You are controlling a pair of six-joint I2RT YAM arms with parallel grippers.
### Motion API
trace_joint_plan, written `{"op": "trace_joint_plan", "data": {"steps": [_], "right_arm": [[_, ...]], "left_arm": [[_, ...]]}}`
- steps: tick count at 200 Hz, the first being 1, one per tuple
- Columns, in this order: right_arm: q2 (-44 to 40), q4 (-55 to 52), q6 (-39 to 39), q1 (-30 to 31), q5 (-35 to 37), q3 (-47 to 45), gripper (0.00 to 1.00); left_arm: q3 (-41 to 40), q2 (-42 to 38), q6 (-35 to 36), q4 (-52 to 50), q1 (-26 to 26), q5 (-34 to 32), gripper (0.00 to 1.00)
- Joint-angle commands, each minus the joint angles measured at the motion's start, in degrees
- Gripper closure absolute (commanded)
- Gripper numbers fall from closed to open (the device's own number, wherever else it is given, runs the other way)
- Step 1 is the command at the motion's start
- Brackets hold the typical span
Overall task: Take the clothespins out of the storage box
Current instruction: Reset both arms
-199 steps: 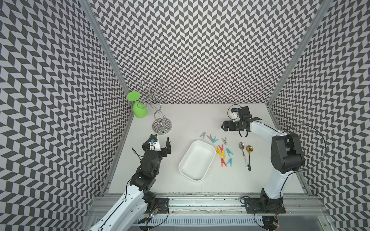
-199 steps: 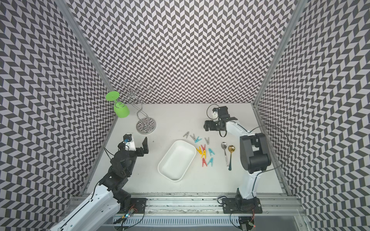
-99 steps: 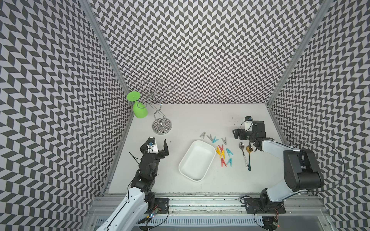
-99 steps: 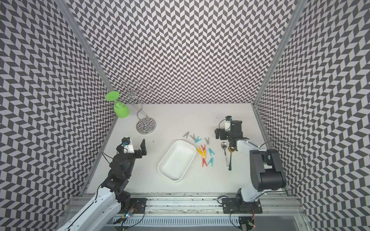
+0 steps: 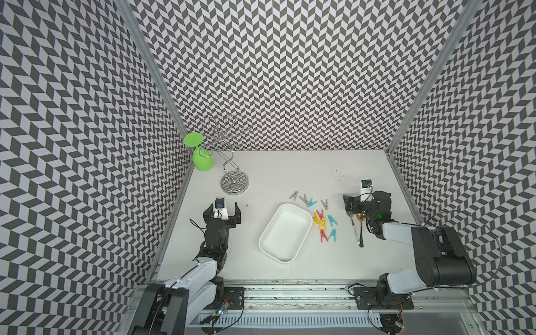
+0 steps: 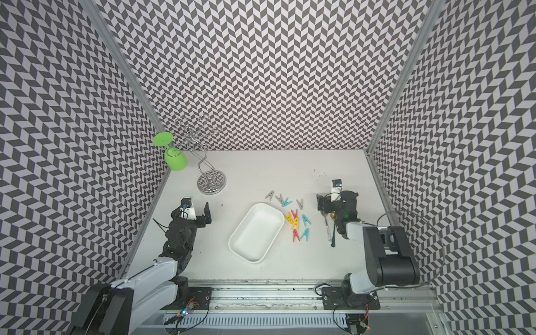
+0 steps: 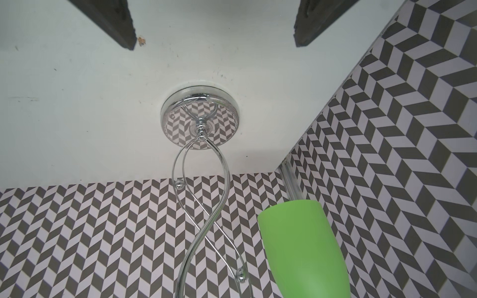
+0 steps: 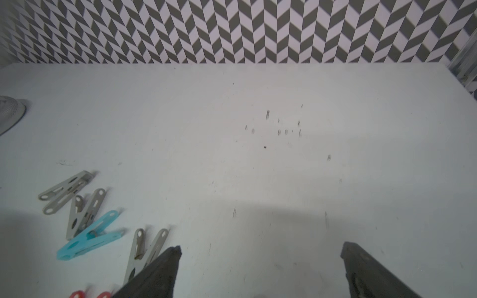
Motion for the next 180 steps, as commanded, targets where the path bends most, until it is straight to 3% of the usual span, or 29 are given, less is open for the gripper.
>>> {"op": "trace_joint_plan", "data": {"steps": [1,48,59,90,163,180], "right_arm": [[2.18,11.85,-0.51,-1.19,-4.22,1.41,0.0],[2.74,16.79,-0.16,-3.47,-11.32,-0.9,0.01],[2.12,18.48,-0.1,-3.66,-11.36,-2.17,0.01],[1.29,21.31,0.51,-3.83,-10.65,-4.18,0.0],[0.77,23.19,0.2,-4.0,-11.35,-5.44,0.01],[-0.47,28.1,-1.19,-3.78,-13.07,-8.95,0.0]], "left_arm": [[3.47,8.21,1.39,13.41,1.65,4.21,0.0],[11.8,23.95,0.54,18.0,2.87,7.57,0.0],[13.05,23.82,-1.47,15.12,4.03,7.51,0.0],[9.33,23.96,-2.01,22.26,5.0,8.67,0.0],[8.95,25.38,-3.88,23.33,5.83,7.62,0.0],[8.62,25.34,-3.84,24.09,5.79,7.67,0.0]]}}
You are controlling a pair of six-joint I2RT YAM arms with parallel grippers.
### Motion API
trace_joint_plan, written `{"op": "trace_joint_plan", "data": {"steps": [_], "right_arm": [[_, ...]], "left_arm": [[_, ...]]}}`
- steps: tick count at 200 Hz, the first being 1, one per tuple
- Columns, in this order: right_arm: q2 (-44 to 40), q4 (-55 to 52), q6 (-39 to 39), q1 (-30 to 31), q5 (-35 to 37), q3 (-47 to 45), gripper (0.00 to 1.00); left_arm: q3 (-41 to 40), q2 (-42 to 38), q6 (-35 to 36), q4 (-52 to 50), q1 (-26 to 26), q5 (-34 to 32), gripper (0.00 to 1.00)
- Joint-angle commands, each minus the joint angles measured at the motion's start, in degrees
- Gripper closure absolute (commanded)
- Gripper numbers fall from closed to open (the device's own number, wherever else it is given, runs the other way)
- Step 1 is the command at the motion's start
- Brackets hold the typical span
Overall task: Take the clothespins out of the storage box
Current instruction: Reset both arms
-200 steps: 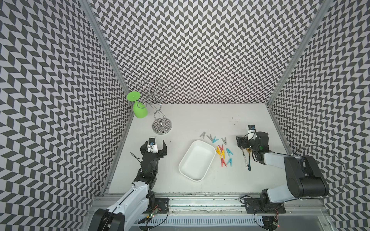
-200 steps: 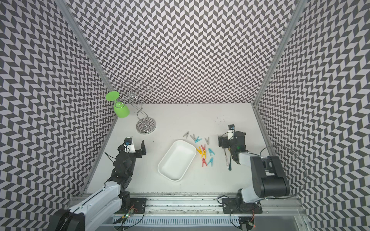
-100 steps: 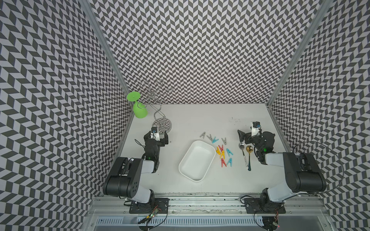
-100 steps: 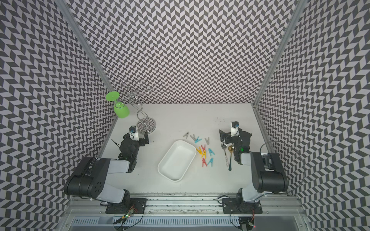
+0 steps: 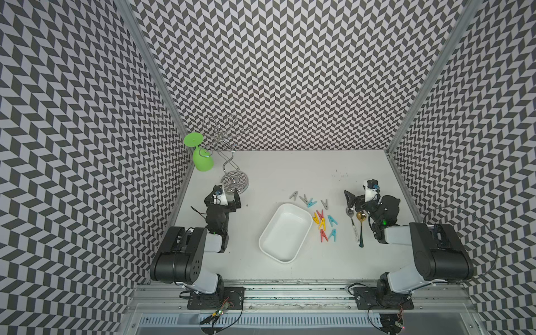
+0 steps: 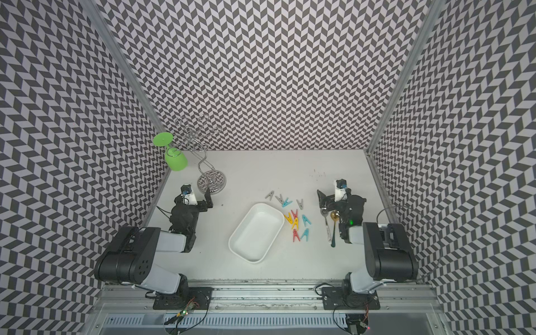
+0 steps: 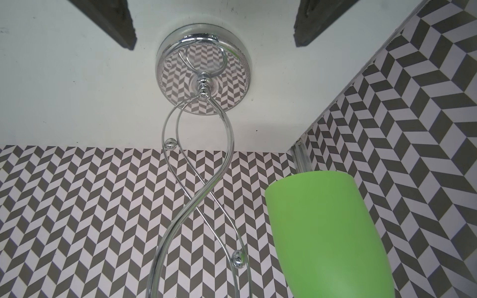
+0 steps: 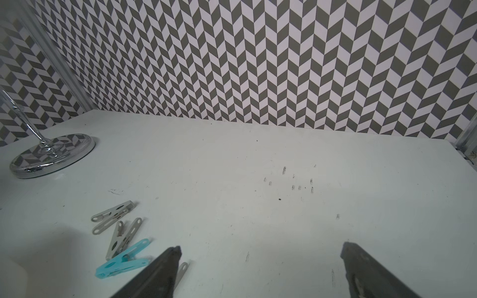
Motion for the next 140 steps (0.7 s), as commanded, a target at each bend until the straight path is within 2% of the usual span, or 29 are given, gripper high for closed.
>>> {"op": "trace_joint_plan", "data": {"steps": [1,12,140], "right_arm": [[-2.51,8.35,-1.16,-0.2,-2.24,-3.7,0.01],[-2.29,10.51,-0.84,-0.19,-2.34,-4.55,0.01],[-1.96,8.06,-0.91,-0.1,-1.79,-3.15,0.01]], "left_arm": [[-0.88,0.42,-0.3,2.79,0.34,0.23,0.0],[-0.98,0.48,-0.2,2.97,0.39,0.17,0.0],[-0.9,0.55,-0.27,2.93,0.43,0.27,0.0]]}}
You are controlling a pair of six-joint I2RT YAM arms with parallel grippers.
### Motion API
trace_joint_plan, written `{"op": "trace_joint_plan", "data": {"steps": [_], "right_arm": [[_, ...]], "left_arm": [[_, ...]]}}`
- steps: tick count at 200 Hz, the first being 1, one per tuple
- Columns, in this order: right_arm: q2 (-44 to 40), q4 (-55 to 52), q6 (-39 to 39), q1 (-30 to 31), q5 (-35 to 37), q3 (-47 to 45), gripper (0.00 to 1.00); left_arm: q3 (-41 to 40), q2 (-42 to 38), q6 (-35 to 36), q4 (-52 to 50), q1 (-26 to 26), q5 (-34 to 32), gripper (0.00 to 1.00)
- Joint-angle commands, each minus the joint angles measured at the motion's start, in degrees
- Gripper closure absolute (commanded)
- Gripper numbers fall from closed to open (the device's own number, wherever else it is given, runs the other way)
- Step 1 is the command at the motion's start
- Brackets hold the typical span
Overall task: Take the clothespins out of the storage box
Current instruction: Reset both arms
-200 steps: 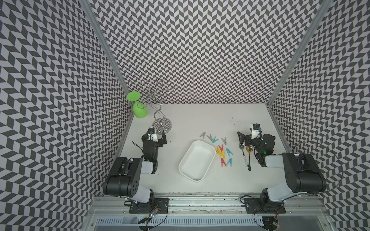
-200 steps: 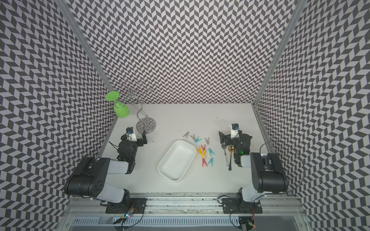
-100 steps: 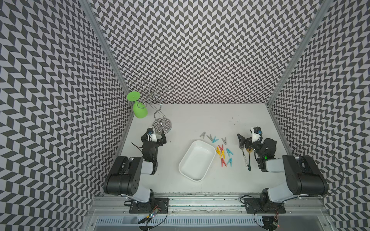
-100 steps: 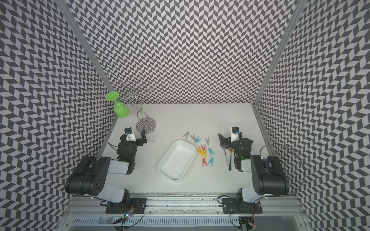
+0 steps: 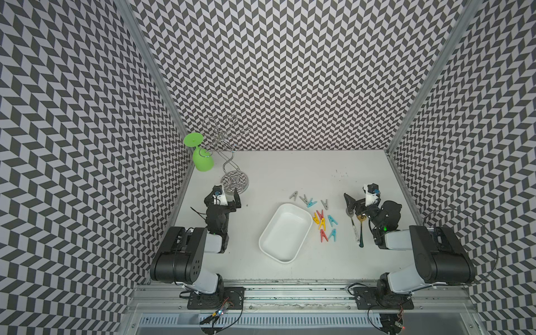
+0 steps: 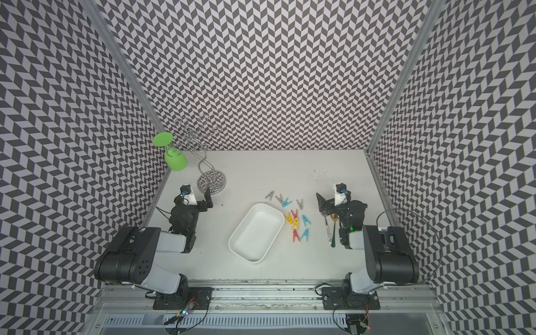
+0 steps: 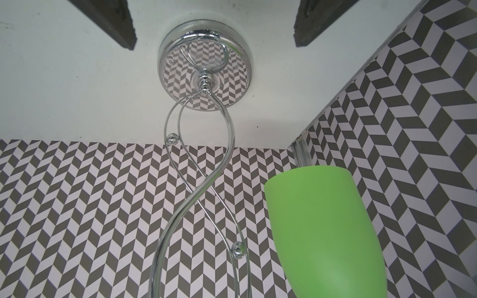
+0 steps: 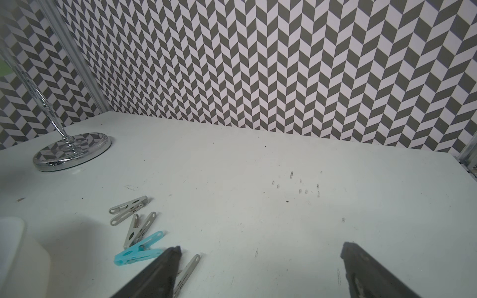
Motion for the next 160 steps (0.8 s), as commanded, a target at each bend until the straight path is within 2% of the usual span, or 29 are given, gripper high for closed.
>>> {"op": "trace_joint_plan", "data": {"steps": [1,160], "right_arm": [[-0.66,2.9,-0.3,-0.1,-0.22,0.76,0.01],[-0.32,1.16,-0.56,0.67,1.41,1.82,0.01]], "left_arm": [[-0.53,0.48,-0.23,1.51,0.39,0.31,0.0],[-0.32,0.68,-0.24,1.18,0.54,0.63,0.0]]}}
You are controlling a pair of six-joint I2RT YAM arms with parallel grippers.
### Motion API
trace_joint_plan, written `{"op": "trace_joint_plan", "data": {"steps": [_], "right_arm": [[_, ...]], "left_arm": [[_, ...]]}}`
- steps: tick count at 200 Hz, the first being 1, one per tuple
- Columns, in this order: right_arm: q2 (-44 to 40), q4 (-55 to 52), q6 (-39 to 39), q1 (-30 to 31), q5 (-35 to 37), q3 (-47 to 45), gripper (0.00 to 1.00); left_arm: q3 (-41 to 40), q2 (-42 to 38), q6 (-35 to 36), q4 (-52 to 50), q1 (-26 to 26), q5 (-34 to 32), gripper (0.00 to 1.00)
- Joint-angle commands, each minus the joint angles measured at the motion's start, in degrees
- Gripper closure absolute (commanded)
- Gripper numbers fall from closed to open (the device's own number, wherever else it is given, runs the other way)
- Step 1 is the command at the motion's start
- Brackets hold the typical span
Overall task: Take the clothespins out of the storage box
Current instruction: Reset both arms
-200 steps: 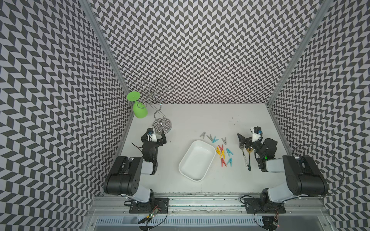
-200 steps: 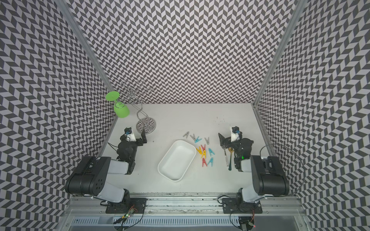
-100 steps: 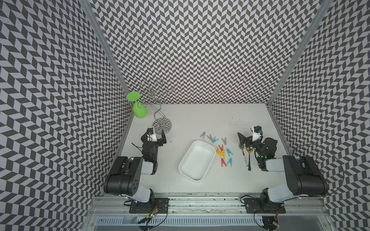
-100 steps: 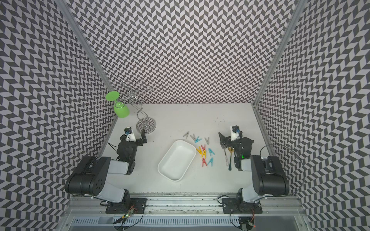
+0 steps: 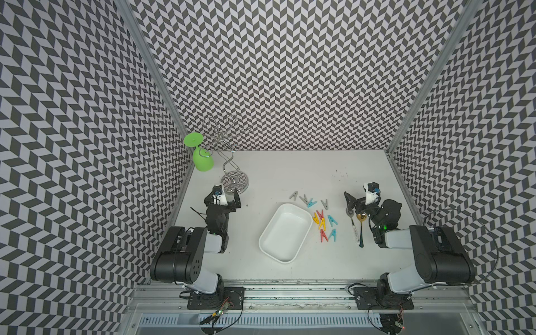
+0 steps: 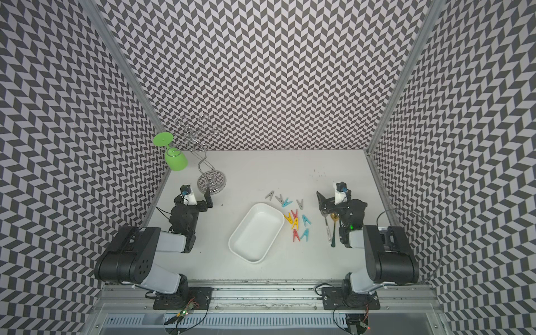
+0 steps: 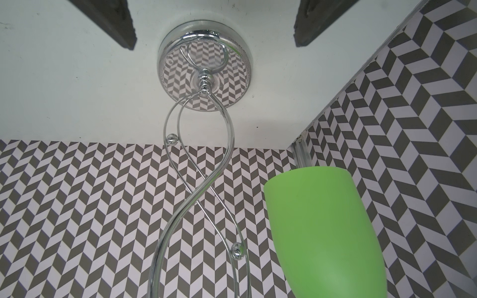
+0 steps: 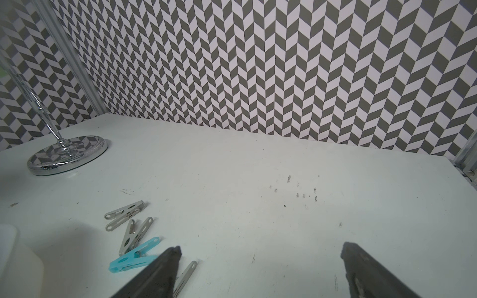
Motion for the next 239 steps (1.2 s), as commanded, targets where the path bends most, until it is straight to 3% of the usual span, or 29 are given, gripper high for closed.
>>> {"op": "trace_joint_plan", "data": {"steps": [1,43,60,86,98,108,137,169,185,239], "right_arm": [[-0.27,1.7,-0.51,0.24,0.7,0.88,0.01],[-1.54,4.18,-0.63,0.06,0.38,-1.23,0.01],[-2.55,9.82,0.81,-0.69,0.41,-4.57,0.0],[-2.56,14.57,2.09,-0.93,4.19,-8.51,0.01],[1.65,25.9,6.0,-1.17,9.02,-11.86,0.0],[5.29,35.1,7.22,-1.41,7.63,-13.31,0.01],[-0.2,18.29,3.77,-1.58,5.38,-9.36,0.01],[3.45,24.75,4.26,-0.97,5.77,-9.5,0.01],[2.99,21.04,1.24,-0.82,-0.42,-8.01,0.01],[2.93,20.12,0.94,-0.45,-0.18,-7.65,0.01]], "left_arm": [[-0.33,0.44,-0.23,1.22,0.42,0.57,0.0],[-0.38,0.37,-0.32,1.36,0.52,0.74,0.0],[-0.43,0.39,-0.32,1.34,0.59,0.82,0.0],[-0.42,0.32,-0.32,1.36,0.59,0.91,0.0],[-0.42,0.32,-0.32,1.34,0.59,0.91,0.0],[-0.36,0.35,-0.32,1.37,0.7,0.91,0.0],[-0.42,0.39,-0.34,1.35,0.71,1.0,0.0],[-0.35,0.32,-0.35,1.32,0.68,1.06,0.0],[-0.39,0.32,-0.39,1.27,0.7,1.09,0.0],[-0.34,0.34,-0.4,1.31,0.74,1.09,0.0]]}}
